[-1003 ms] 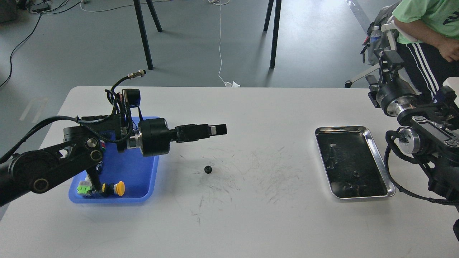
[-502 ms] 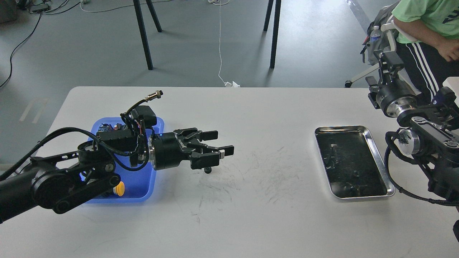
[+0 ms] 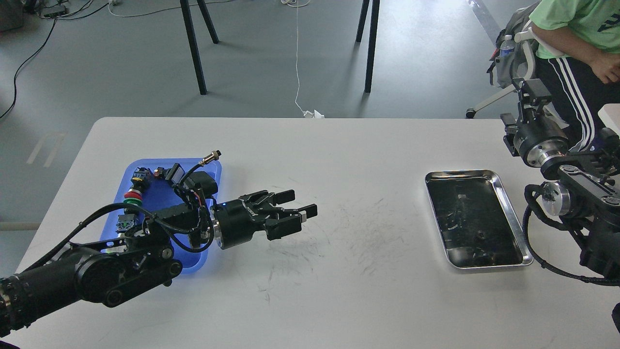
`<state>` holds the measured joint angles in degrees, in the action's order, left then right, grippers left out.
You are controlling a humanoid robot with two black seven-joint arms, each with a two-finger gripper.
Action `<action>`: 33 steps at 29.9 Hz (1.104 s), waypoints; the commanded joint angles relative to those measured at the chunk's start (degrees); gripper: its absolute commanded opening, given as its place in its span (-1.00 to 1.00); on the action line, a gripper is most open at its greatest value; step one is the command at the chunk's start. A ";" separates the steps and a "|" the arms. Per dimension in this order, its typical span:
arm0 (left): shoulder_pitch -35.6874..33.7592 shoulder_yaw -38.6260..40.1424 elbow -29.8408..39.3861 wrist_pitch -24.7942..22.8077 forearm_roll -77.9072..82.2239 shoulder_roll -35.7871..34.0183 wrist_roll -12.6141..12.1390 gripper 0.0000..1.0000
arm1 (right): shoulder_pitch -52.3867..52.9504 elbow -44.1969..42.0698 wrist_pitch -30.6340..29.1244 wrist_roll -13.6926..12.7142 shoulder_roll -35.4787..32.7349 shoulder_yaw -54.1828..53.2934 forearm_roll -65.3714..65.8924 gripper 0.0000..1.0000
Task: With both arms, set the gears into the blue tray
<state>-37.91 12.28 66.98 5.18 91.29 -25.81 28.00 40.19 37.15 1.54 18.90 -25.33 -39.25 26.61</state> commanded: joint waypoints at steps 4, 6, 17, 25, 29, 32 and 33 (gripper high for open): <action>-0.50 -3.75 -3.42 0.79 1.08 -0.21 0.00 0.82 | -1.43 0.11 0.13 0.17 0.45 0.14 -0.94 0.82; -0.24 -3.75 -5.89 1.32 3.45 0.14 0.00 0.80 | -1.43 0.11 0.13 0.17 0.54 0.23 -0.86 0.82; -0.15 -3.93 -14.16 5.28 6.53 3.31 0.00 0.70 | -1.52 0.11 0.13 0.17 0.54 0.32 -0.85 0.82; 0.03 -6.47 -6.96 5.28 6.36 0.41 0.00 0.69 | -1.43 -0.24 -0.22 0.17 0.54 0.41 -0.85 0.82; -0.15 -7.53 -5.46 5.89 6.62 -0.39 0.00 0.69 | -1.52 -0.24 -0.22 0.26 0.63 0.41 -0.85 0.82; -0.24 -7.27 -5.37 8.70 8.99 0.05 0.00 0.68 | -1.52 -0.24 -0.22 0.26 0.72 0.49 -0.85 0.83; -0.32 -7.35 -5.28 9.58 9.34 0.23 0.00 0.67 | -1.43 -0.24 -0.22 0.26 0.63 0.49 -0.85 0.83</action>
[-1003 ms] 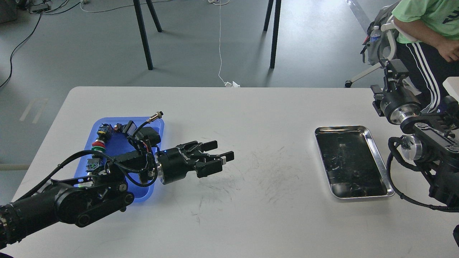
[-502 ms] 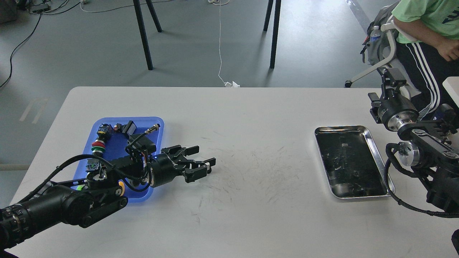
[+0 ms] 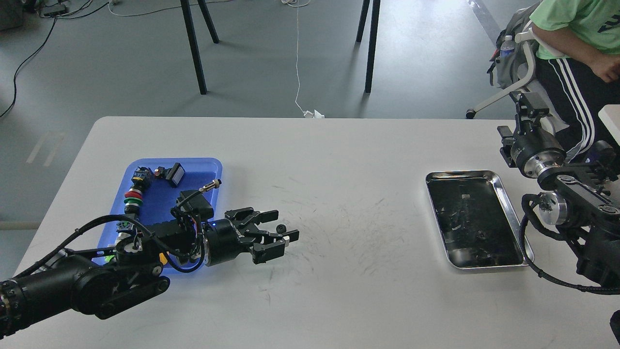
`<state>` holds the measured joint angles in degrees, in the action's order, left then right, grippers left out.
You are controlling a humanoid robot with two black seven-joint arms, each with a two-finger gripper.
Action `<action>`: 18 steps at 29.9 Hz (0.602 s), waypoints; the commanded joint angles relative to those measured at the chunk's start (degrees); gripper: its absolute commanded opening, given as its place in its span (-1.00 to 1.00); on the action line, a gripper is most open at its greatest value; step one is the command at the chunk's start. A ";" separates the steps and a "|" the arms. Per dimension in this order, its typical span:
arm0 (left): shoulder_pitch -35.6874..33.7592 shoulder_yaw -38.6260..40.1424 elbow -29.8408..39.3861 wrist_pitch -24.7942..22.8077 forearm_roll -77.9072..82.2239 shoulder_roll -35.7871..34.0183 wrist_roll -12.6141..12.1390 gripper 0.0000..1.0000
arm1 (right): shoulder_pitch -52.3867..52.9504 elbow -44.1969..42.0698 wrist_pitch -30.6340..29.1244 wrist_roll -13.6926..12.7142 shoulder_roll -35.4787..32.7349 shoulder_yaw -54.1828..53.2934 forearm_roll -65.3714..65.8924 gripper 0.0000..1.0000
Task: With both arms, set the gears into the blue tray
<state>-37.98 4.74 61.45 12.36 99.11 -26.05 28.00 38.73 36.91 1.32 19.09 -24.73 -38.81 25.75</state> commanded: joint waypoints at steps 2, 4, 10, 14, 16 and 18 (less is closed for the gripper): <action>-0.07 -0.17 -0.71 4.16 2.49 0.65 0.00 0.67 | 0.03 0.00 0.00 0.07 0.03 0.14 0.09 0.83; 0.02 -0.44 -2.37 5.56 3.89 0.91 0.00 0.67 | 0.03 0.00 0.00 0.07 0.03 0.14 0.09 0.83; 0.02 -1.32 -5.10 7.94 6.10 3.11 0.00 0.62 | 0.11 0.00 0.00 0.07 0.03 0.32 0.17 0.83; 0.10 -1.40 -6.95 7.86 5.92 4.08 0.00 0.62 | 0.38 0.00 0.09 0.07 0.03 0.32 0.17 0.83; 0.10 -1.40 -7.57 7.85 5.92 4.16 0.00 0.62 | 0.38 0.00 0.09 0.07 0.03 0.32 0.17 0.83; 0.10 -1.40 -8.88 7.85 5.92 4.60 0.00 0.62 | 0.38 0.00 0.09 0.07 0.03 0.40 0.17 0.83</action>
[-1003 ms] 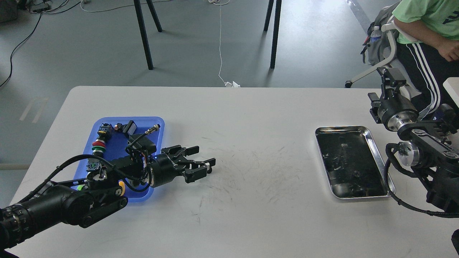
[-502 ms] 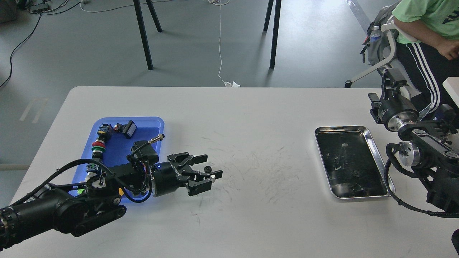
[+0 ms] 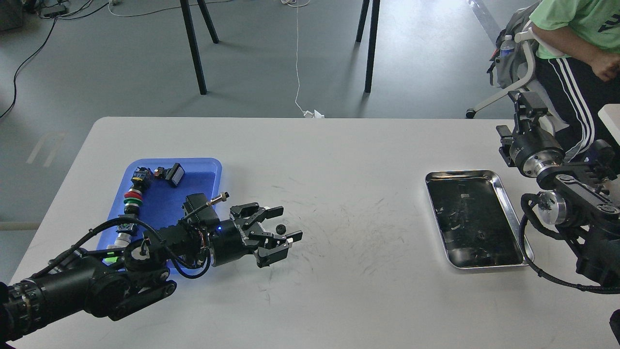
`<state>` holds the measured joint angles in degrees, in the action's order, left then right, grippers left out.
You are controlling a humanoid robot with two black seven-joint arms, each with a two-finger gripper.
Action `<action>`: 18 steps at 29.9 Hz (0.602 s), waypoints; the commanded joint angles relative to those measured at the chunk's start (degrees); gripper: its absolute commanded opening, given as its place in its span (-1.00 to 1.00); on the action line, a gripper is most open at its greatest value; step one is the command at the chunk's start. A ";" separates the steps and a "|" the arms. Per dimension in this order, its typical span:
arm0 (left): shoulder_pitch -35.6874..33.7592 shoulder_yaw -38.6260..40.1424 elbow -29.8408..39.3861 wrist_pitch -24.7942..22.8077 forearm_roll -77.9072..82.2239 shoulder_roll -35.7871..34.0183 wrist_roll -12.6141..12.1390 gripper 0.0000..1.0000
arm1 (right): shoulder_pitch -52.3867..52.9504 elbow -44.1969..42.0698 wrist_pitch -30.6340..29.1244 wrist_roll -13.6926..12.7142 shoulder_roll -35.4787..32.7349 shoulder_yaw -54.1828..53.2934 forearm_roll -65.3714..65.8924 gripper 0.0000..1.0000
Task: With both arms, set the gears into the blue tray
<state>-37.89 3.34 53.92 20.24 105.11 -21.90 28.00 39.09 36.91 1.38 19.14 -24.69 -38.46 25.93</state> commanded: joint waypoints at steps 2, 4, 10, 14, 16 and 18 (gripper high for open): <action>0.10 -0.09 -1.72 -0.03 0.10 0.45 0.00 0.61 | 0.02 0.00 0.03 -0.07 0.00 0.05 0.00 0.83; 0.27 -0.18 -1.72 -0.12 0.10 0.37 0.00 0.61 | 0.02 0.00 0.03 -0.07 0.00 0.05 0.00 0.83; 0.01 -3.61 -1.54 0.15 -0.08 -0.08 0.00 0.53 | 0.11 0.00 -0.06 0.02 0.00 0.05 0.00 0.83; -0.08 -3.69 -1.63 0.23 -0.08 -0.25 0.00 0.53 | 0.11 0.00 -0.06 0.02 0.00 0.14 0.00 0.83; -0.17 -3.78 -1.80 0.23 -0.08 -0.42 0.00 0.53 | 0.11 0.00 -0.06 0.02 0.08 0.14 0.00 0.83; -0.08 -3.69 -1.80 0.23 -0.08 -0.16 0.00 0.52 | 0.02 0.00 0.03 0.02 0.08 0.14 0.09 0.83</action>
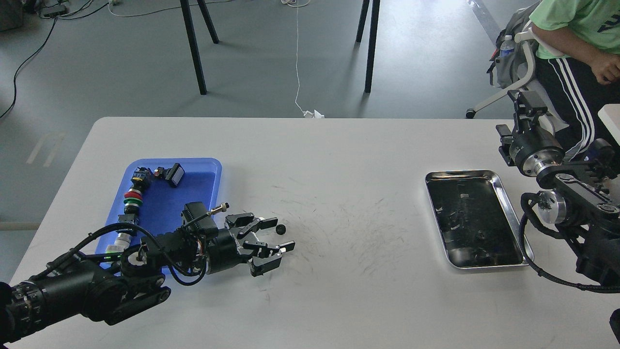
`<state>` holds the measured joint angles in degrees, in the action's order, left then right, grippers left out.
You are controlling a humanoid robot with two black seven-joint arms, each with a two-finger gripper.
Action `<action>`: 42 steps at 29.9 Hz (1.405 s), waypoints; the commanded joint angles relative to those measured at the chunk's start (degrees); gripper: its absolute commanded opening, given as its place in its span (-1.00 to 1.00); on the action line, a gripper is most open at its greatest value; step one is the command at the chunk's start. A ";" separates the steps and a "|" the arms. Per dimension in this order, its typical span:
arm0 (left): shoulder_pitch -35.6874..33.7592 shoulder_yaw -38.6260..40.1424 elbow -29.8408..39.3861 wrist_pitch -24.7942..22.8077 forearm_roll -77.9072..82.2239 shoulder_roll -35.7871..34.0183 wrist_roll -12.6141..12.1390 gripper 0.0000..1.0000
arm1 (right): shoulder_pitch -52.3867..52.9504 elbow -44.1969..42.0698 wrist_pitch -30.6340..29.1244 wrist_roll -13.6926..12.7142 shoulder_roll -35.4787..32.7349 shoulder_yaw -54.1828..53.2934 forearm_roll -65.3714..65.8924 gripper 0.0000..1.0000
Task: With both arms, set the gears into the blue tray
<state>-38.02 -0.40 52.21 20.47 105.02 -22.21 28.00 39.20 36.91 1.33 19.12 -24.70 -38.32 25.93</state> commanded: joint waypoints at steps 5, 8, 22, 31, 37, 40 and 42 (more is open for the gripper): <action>-0.03 -0.04 -0.79 0.01 -0.08 0.15 0.00 0.39 | 0.00 0.00 -0.01 0.04 0.00 0.09 0.00 0.83; -0.03 -0.04 -1.76 0.19 0.09 0.50 0.00 0.32 | 0.00 0.00 -0.01 0.04 0.00 0.09 0.09 0.83; 0.05 0.04 -4.84 1.68 0.00 2.35 0.00 0.00 | -0.09 0.00 -0.01 0.04 -0.09 0.18 0.09 0.84; 0.32 0.04 -4.23 1.68 0.18 2.44 0.00 -0.13 | -0.09 0.00 -0.01 0.04 0.00 0.18 0.09 0.84; 0.14 -0.04 -4.75 1.68 0.18 2.35 0.00 -0.17 | -0.09 0.00 -0.01 0.04 0.00 0.18 0.09 0.84; 0.14 -0.04 -4.84 1.68 0.18 2.35 0.00 -0.25 | -0.09 0.00 -0.01 0.04 0.00 0.18 0.09 0.84; 0.14 -0.04 -4.84 1.68 0.18 2.44 0.00 -0.27 | -0.09 0.00 -0.01 0.04 -0.09 0.18 0.09 0.84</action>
<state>-37.90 -0.44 47.41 22.15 105.21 -19.85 28.00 39.11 36.91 1.32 19.16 -24.70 -38.14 26.02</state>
